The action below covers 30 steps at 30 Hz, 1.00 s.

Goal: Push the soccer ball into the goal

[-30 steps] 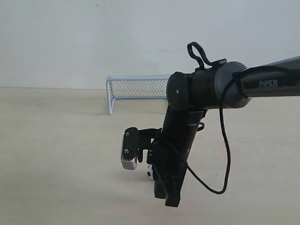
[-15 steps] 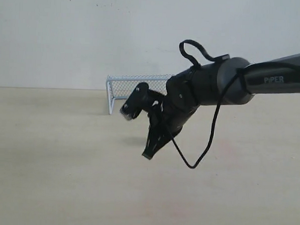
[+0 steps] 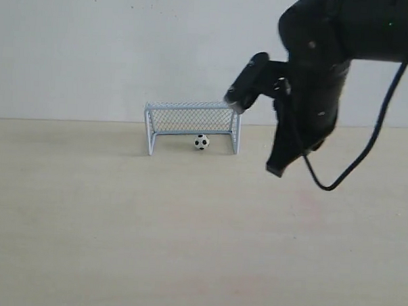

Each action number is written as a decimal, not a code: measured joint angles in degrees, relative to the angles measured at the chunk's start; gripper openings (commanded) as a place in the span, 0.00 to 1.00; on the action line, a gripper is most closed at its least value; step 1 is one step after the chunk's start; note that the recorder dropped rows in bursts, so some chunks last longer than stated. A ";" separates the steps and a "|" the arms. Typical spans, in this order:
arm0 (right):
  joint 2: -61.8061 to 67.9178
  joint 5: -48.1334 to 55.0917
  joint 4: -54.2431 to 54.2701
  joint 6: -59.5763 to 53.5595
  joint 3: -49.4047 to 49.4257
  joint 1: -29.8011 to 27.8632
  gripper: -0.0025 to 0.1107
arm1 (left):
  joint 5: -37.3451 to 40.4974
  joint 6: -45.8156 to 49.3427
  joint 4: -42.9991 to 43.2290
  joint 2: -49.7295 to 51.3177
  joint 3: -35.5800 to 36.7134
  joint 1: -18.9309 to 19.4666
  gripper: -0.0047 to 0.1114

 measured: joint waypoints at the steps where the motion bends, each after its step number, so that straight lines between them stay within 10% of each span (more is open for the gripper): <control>1: -1.10 2.49 0.40 0.54 0.00 -1.55 0.02 | 0.00 0.00 0.00 0.00 0.00 0.00 0.08; 15: -22.41 4.50 13.19 10.72 6.64 -25.24 0.02 | 0.00 0.00 0.00 0.00 0.00 0.00 0.08; 30: -40.41 -19.16 14.38 20.30 32.33 -26.14 0.02 | 0.00 0.00 0.00 0.00 0.00 0.00 0.08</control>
